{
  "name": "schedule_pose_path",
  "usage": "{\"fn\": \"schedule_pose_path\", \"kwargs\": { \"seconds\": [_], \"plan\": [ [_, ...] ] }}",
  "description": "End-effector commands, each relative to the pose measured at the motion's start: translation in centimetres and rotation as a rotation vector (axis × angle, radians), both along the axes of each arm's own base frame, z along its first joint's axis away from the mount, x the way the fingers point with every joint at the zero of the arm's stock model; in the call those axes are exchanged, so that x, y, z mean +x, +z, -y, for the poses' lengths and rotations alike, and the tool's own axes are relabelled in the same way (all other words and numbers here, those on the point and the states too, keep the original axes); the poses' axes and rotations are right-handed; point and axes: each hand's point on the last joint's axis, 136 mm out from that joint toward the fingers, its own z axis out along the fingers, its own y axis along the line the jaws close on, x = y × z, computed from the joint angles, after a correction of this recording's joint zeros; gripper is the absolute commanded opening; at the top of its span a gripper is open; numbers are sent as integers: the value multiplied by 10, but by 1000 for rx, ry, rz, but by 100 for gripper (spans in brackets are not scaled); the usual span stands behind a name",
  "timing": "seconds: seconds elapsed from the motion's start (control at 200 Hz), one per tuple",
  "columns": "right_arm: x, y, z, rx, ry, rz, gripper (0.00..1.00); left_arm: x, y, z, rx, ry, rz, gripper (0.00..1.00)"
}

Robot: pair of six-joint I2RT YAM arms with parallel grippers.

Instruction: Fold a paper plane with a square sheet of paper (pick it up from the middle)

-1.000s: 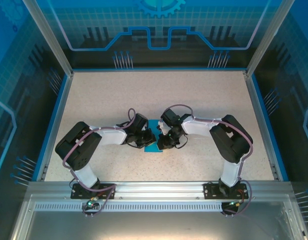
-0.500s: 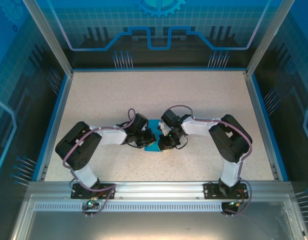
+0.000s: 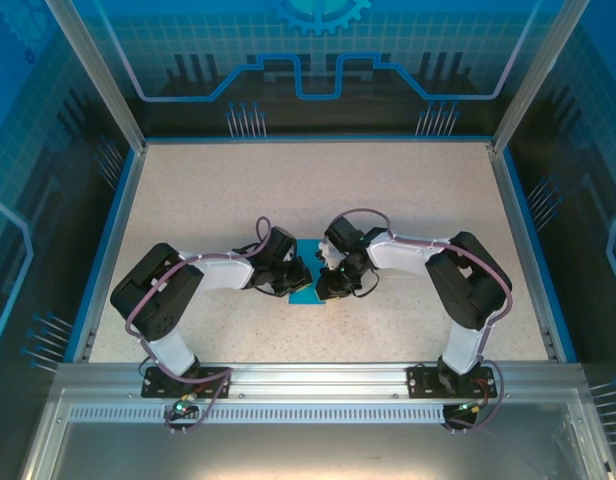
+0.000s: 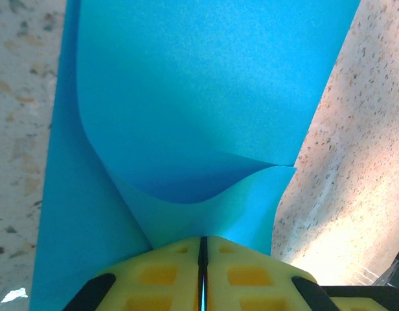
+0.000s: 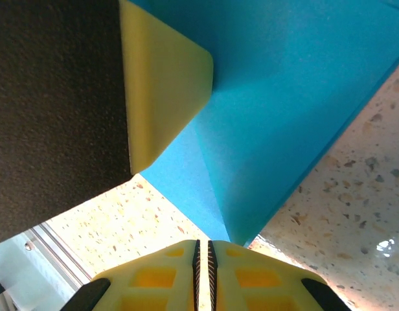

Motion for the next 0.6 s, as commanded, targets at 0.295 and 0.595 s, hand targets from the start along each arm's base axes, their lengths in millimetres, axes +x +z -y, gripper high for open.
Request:
{"fn": "schedule_pose_path", "kwargs": {
  "seconds": [0.295,0.595],
  "plan": [
    [-24,-32,23,-97,1,-115,15,-4,-14,-14,83,28,-31,12],
    [9,28,1,63,-41,79,15,-6,-15,-15,84,28,-33,12]
  ]
}}
